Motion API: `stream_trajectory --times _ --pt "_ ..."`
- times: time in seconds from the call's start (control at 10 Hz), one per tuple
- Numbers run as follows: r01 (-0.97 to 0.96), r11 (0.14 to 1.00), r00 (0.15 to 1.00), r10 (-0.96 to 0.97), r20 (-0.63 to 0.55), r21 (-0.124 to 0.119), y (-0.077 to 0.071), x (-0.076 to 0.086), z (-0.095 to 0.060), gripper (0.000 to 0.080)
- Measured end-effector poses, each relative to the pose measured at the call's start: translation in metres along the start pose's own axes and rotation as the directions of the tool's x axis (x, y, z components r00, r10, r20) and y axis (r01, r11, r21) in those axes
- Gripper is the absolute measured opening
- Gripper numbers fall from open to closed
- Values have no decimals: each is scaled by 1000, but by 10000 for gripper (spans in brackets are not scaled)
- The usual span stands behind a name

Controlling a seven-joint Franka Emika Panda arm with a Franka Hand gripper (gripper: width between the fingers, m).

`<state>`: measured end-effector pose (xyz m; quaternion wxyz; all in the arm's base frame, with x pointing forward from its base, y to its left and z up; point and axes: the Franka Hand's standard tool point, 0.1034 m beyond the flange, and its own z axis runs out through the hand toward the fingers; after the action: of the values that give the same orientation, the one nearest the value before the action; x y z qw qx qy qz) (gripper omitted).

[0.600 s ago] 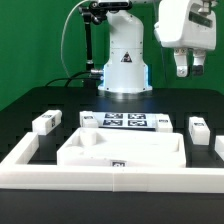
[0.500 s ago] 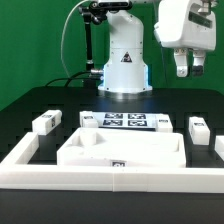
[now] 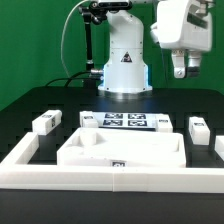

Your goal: Assemble desk

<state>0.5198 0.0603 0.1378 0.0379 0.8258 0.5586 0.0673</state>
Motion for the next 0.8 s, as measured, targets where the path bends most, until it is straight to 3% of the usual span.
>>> stream_trajectory --times 0.2,0.6,0.7,0.8 --pt "200 980 980 -200 18 25 1 -23 12 650" --pt "153 988 988 -154 19 30 0 -24 14 650" --pt "200 979 979 -202 24 46 1 -39 24 650" --pt "183 982 983 -184 21 45 3 -50 36 650"
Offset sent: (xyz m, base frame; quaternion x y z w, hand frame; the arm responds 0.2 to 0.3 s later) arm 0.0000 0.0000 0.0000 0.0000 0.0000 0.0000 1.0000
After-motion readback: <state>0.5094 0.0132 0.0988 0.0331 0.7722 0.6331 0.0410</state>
